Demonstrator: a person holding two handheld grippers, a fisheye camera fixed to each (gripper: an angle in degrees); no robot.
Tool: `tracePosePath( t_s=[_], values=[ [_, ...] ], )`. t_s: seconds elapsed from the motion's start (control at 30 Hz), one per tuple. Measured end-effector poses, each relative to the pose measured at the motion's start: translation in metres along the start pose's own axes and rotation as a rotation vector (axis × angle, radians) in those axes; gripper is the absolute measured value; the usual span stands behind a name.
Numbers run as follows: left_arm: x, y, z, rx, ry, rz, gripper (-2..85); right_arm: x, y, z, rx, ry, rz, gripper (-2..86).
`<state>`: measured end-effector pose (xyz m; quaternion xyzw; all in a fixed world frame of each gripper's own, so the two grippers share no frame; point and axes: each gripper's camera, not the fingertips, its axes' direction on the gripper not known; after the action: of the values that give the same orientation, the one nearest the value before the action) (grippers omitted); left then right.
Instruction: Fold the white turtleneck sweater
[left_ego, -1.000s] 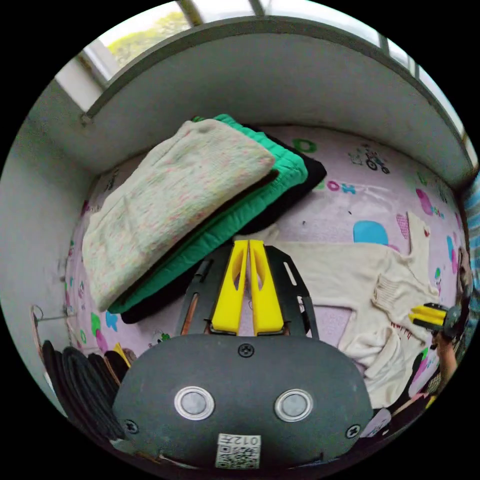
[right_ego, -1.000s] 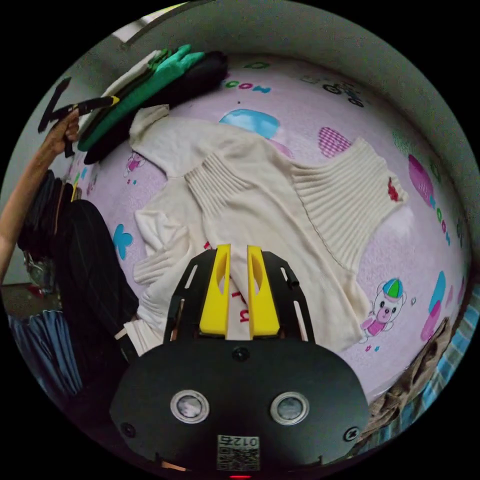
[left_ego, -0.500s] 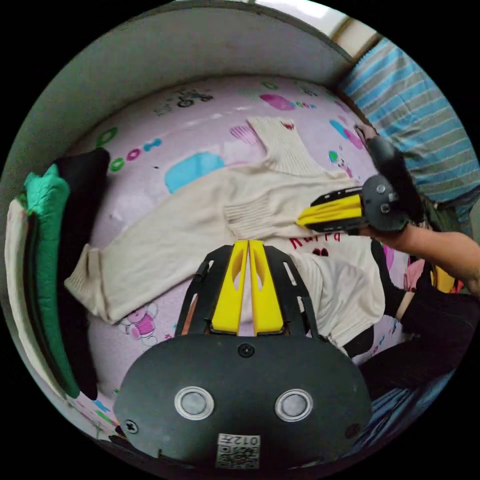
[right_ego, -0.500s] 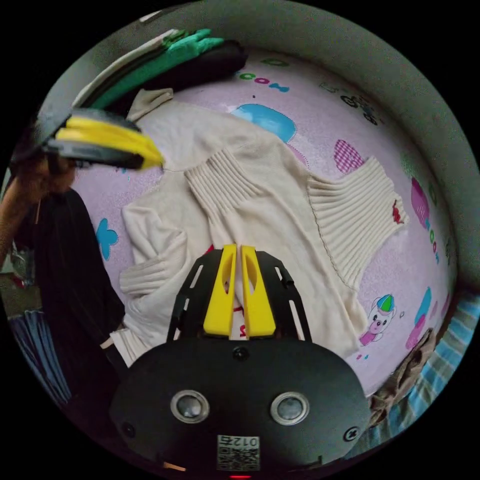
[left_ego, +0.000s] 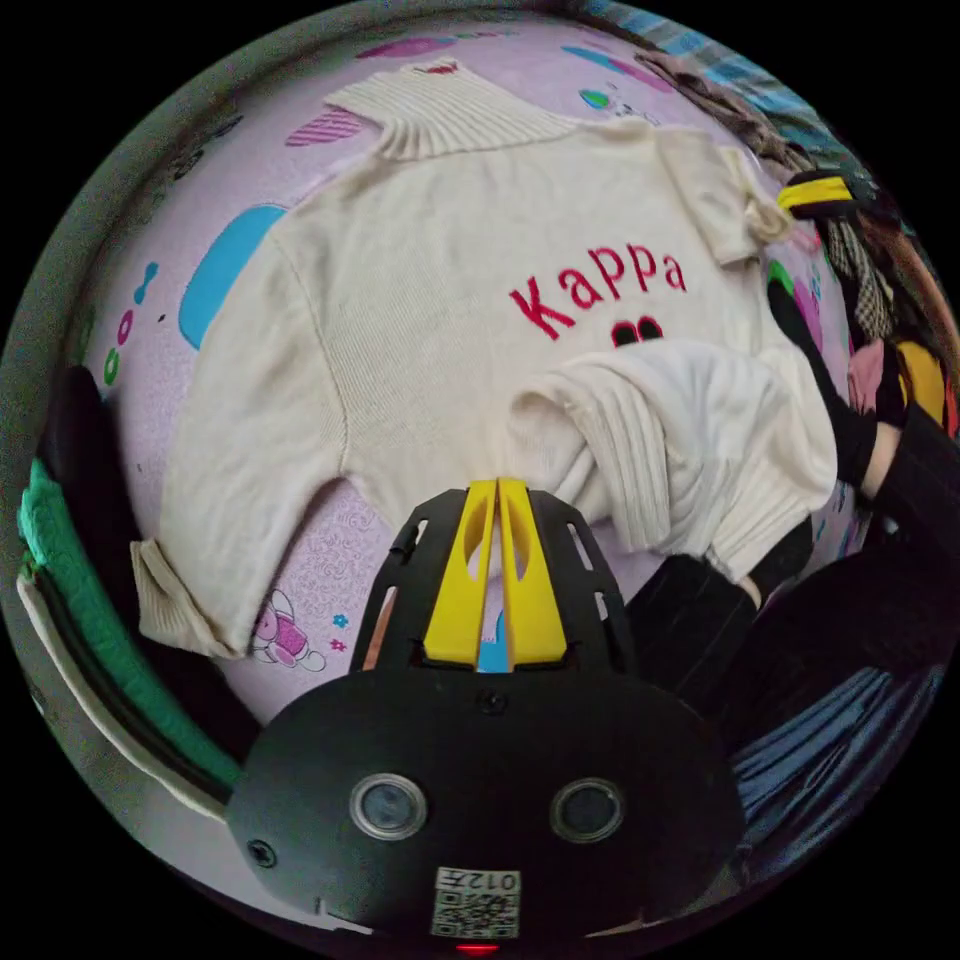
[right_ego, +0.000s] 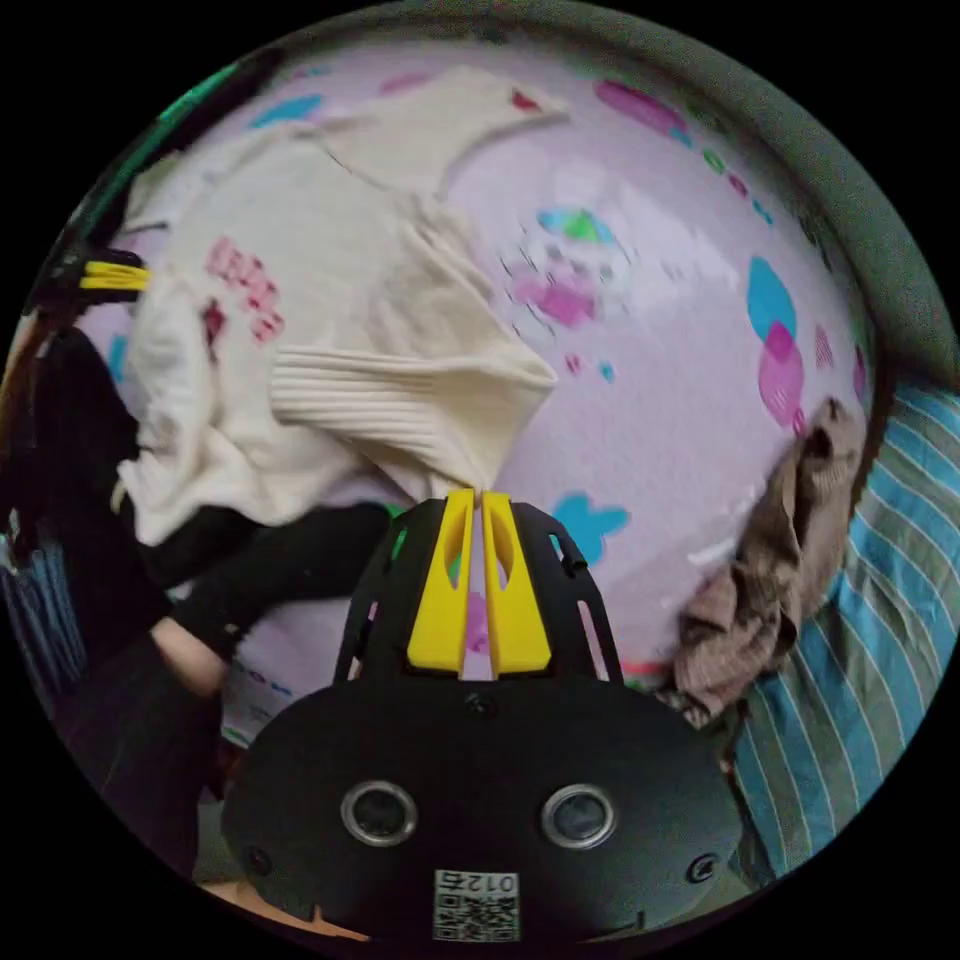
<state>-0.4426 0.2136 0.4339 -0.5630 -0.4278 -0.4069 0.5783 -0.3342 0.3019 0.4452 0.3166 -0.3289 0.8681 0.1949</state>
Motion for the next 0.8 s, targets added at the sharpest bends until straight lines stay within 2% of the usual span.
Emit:
tracePosePath(
  t_s=[0.1, 0.2, 0.27, 0.37, 0.43, 0.53, 0.67, 0.73, 0.8],
  values=[
    [-0.002, -0.008, -0.006, -0.101, 0.000, 0.089, -0.1, 0.019, 0.019, 0.043, -0.259, 0.110, 0.081, -0.8],
    [-0.016, -0.008, -0.019, -0.118, 0.029, 0.085, -0.1, 0.039, 0.035, 0.061, -0.332, 0.168, 0.259, -0.4],
    [-0.044, -0.007, -0.037, -0.091, -0.043, -0.027, 0.0, 0.051, 0.043, 0.055, -0.257, 0.164, 0.374, 0.2],
    [-0.081, -0.011, -0.067, 0.055, -0.111, -0.194, 0.4, 0.068, 0.051, 0.022, 0.006, 0.123, 0.542, 2.5],
    [-0.095, -0.020, -0.083, 0.175, -0.105, -0.236, 0.7, 0.068, 0.046, -0.005, 0.257, -0.042, 0.522, 4.0],
    [-0.105, -0.046, -0.094, 0.281, -0.122, -0.286, 1.6, 0.059, 0.018, -0.009, 0.352, -0.250, 0.406, 6.4],
    [-0.101, -0.087, -0.084, 0.239, -0.174, -0.256, 3.3, 0.036, -0.021, 0.007, 0.286, -0.258, 0.288, 7.9],
    [-0.099, -0.098, -0.078, 0.206, -0.197, -0.263, 3.9, 0.018, -0.035, 0.022, 0.202, -0.178, 0.214, 7.8],
    [-0.099, -0.105, -0.072, 0.178, -0.202, -0.277, 4.3, 0.012, -0.032, 0.023, 0.227, -0.123, 0.204, 6.6]
  ],
)
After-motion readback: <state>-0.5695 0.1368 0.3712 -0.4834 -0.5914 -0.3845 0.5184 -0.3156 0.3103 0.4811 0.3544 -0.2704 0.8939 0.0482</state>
